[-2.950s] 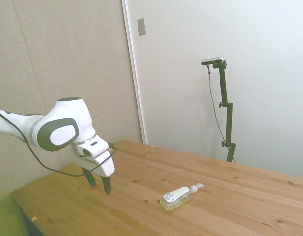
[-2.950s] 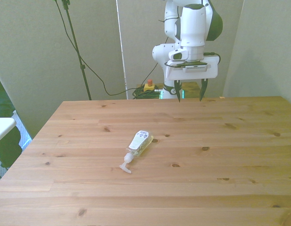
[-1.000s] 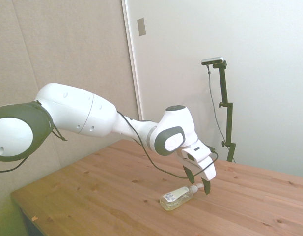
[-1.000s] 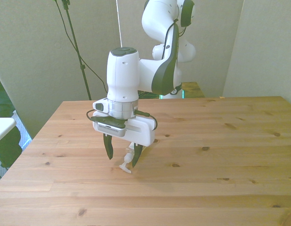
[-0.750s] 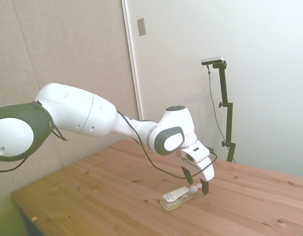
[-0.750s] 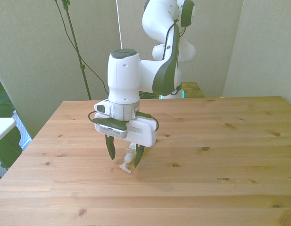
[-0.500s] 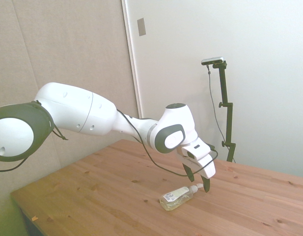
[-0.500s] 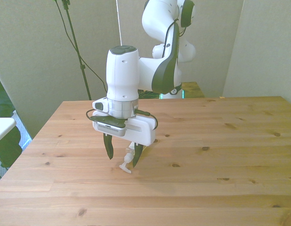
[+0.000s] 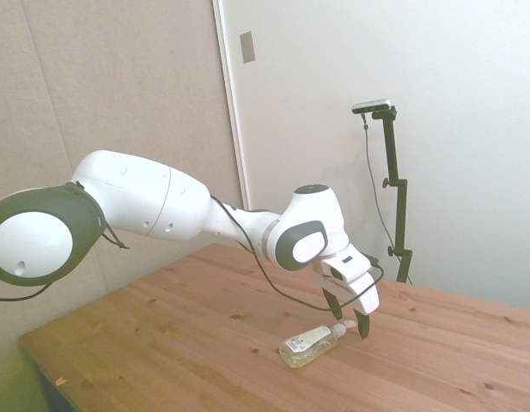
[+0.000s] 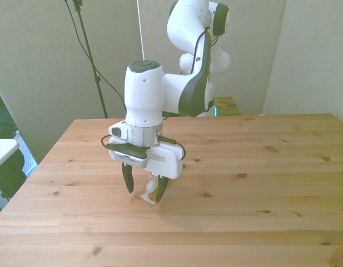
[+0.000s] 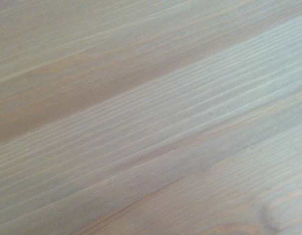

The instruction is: Stand the sanitizer

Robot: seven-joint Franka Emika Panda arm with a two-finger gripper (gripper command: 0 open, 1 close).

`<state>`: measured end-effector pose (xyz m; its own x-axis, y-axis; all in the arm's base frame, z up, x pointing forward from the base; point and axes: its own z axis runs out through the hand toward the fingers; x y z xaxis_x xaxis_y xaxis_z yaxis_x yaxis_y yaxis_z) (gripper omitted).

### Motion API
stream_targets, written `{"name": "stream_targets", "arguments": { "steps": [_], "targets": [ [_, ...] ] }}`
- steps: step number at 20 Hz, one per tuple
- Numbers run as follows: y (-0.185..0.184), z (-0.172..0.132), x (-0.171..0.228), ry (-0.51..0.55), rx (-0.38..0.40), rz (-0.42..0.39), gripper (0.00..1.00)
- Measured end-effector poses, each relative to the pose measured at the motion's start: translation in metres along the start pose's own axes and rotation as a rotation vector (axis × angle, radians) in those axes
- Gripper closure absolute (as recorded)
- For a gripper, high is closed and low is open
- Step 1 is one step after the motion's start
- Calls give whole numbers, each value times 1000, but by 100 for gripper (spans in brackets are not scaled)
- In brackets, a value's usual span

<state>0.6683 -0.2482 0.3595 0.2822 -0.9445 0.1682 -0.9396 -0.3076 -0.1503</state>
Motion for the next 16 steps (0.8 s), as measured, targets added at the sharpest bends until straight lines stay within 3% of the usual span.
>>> {"name": "stream_targets", "arguments": {
  "steps": [16],
  "targets": [
    [6,7,7,-45,-18,36,100]
  ]
}}
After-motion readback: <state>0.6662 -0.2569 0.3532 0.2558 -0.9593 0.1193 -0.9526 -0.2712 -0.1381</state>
